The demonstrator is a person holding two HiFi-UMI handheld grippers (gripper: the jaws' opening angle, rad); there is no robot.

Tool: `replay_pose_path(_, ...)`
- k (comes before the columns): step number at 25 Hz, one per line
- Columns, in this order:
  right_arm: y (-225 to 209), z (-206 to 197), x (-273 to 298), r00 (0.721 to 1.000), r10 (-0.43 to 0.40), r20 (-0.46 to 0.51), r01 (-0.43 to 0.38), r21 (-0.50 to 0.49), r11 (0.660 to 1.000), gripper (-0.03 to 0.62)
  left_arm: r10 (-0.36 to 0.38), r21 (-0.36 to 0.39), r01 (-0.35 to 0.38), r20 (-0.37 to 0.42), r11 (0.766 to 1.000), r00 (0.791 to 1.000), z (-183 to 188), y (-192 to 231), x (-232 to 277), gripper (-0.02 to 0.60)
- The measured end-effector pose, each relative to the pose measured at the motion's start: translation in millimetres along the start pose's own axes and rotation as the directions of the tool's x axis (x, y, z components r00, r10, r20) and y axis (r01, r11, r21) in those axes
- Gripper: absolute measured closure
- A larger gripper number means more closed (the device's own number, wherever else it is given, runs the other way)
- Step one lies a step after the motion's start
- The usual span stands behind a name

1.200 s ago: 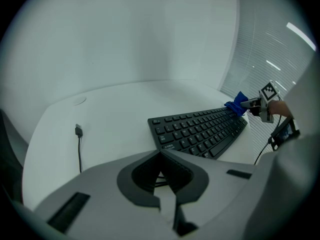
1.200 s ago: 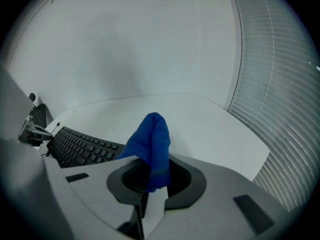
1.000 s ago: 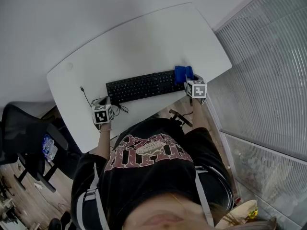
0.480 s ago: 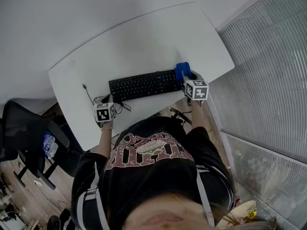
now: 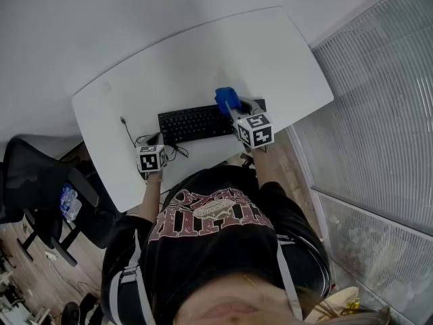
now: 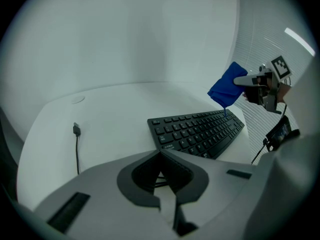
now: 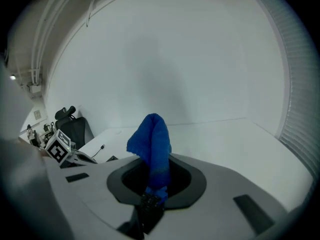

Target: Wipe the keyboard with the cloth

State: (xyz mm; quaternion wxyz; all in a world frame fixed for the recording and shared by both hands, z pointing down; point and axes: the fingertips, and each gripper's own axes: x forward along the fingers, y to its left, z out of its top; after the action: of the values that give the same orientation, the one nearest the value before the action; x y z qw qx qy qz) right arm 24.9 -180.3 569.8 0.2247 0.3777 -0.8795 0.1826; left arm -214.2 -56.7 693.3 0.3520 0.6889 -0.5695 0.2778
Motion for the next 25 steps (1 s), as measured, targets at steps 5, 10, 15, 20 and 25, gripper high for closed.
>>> replay_pose_path(5, 62, 10, 30, 0.991, 0.137, -0.009, -0.137, -0.048, 0.989, 0.537, -0.005, -0.004, 0.005, 0.005, 1.0, 1.0, 0, 4, 1, 0.546)
replay_pose_path(10, 125, 19, 56, 0.959, 0.28, -0.035, -0.282, -0.122, 0.952, 0.539, -0.004, -0.01, 0.004, 0.011, 1.0, 1.0, 2, 0, 0, 0.546)
replay_pose_path(15, 191, 18, 74, 0.907, 0.412, -0.092, -0.422, -0.218, 0.88, 0.537, -0.007, -0.009, 0.007, 0.013, 1.0, 1.0, 1, 1, 1, 0.545)
replay_pose_path(20, 232, 6, 86, 0.857, 0.493, -0.15, -0.516, -0.248, 0.82, 0.539, -0.007, -0.015, 0.008, 0.013, 1.0, 1.0, 1, 0, 2, 0.546)
replay_pose_path(25, 243, -22, 100, 0.835, 0.493, -0.244, -0.547, -0.275, 0.791, 0.537, -0.011, -0.016, 0.011, 0.015, 1.0, 1.0, 2, 0, 2, 0.546)
